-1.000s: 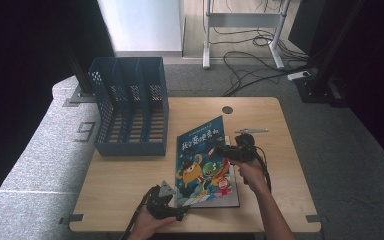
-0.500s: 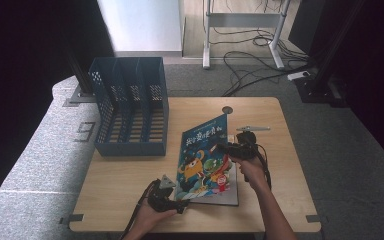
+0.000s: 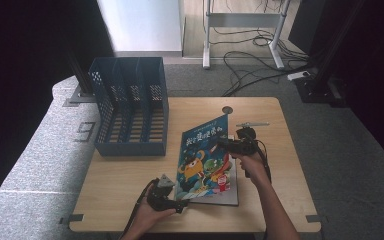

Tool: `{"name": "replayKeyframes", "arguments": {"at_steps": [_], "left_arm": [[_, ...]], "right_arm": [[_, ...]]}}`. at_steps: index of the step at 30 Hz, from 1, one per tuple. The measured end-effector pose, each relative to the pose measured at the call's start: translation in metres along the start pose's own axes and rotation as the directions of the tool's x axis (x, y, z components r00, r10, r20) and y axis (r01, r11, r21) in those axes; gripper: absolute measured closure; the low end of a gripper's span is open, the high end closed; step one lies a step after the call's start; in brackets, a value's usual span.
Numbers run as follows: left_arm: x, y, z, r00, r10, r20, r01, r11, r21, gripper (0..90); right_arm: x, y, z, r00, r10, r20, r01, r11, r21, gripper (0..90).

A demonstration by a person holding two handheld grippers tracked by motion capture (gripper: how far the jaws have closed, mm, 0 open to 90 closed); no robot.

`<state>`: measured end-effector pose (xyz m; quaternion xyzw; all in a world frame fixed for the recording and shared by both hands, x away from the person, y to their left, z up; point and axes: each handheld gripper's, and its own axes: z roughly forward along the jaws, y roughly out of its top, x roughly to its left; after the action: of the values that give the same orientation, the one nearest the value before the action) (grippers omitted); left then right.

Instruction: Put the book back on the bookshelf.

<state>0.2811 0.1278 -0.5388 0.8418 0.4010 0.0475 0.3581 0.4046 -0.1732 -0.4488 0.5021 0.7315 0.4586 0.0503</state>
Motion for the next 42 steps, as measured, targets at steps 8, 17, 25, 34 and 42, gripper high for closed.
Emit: {"name": "replayKeyframes", "arguments": {"at_steps": [8,17,25,34,42], "left_arm": [[0.000,0.000,0.000,1.0000,0.003,0.001,-0.003,1.0000,-0.002,12.7],[0.000,-0.001,0.000,0.9998,0.002,-0.018,-0.002,1.0000,0.001,11.7],[0.002,-0.002,-0.003,0.9999,-0.004,-0.013,0.004,1.0000,0.006,12.0],[0.005,0.000,-0.002,0.9999,-0.012,-0.011,0.012,0.9999,0.008,10.6],[0.009,0.006,0.001,0.9994,-0.025,-0.022,0.025,0.9997,0.008,10.5]], "right_arm": [[-0.013,0.009,0.013,0.9975,0.064,-0.032,-0.063,0.998,0.020,65.7],[-0.008,0.014,0.014,0.9979,0.060,-0.023,-0.060,0.998,0.011,70.9],[-0.003,0.017,0.012,0.9990,0.044,-0.014,-0.044,0.999,0.008,71.9],[0.008,0.021,0.006,0.9999,-0.002,0.014,0.002,1.000,-0.012,71.9],[0.013,0.024,-0.002,0.9987,-0.027,0.043,0.029,0.998,-0.051,71.9]]}}
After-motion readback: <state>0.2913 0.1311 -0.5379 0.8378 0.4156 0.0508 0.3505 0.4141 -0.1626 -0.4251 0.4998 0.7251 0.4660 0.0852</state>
